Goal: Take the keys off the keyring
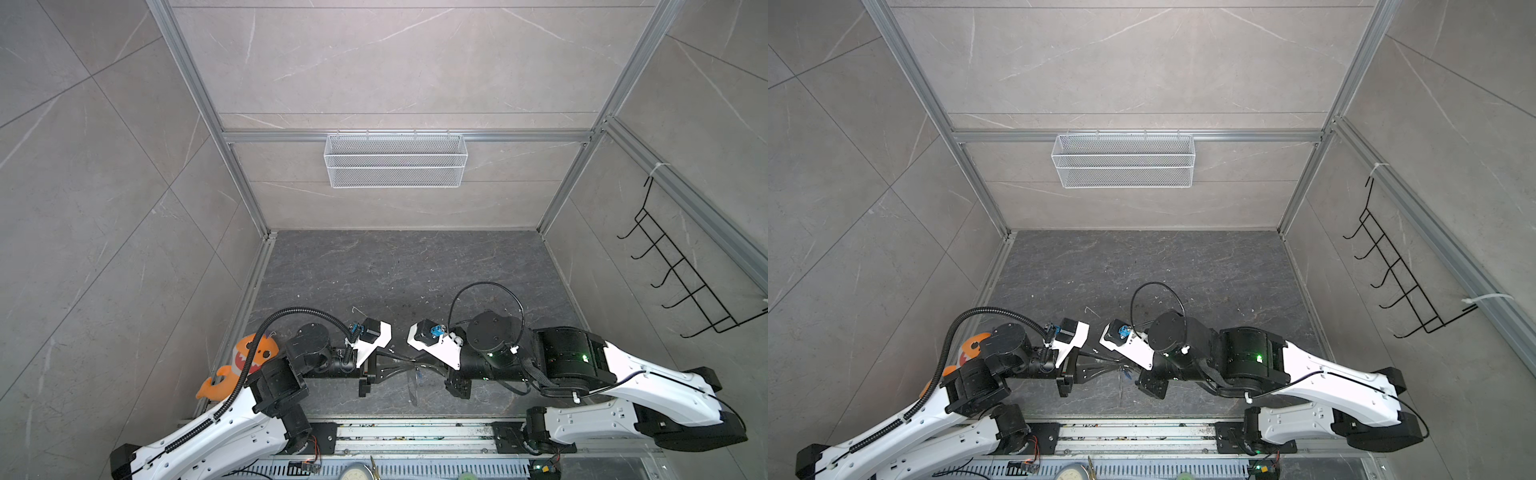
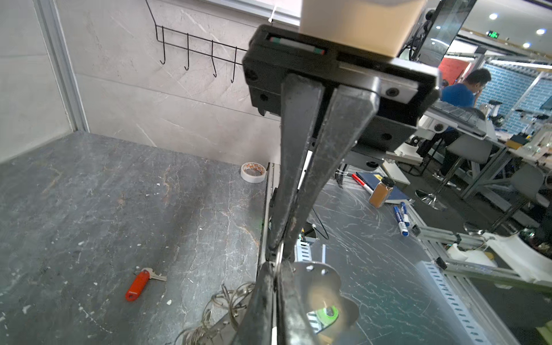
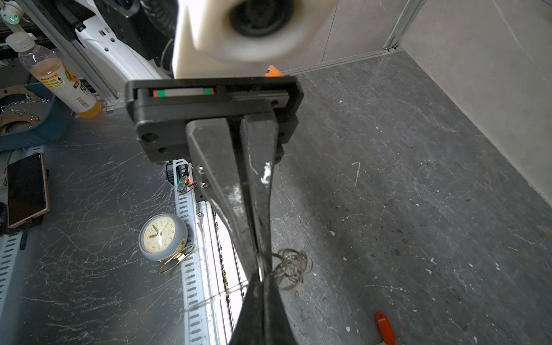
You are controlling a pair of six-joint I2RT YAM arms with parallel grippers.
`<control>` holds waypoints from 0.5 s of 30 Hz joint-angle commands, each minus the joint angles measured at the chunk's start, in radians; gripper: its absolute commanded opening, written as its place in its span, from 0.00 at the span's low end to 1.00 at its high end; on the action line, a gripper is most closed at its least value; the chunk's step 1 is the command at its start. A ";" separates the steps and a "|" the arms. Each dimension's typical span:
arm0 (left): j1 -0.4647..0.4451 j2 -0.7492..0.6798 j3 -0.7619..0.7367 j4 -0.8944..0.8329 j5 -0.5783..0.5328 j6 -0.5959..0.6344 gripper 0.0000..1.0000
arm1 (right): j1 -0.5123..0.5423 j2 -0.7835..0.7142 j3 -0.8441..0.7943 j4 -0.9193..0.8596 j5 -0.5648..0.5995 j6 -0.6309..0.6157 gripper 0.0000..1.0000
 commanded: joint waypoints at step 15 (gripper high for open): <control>0.001 -0.154 -0.114 0.325 -0.179 -0.029 0.00 | 0.005 -0.137 -0.153 0.224 0.147 0.040 0.48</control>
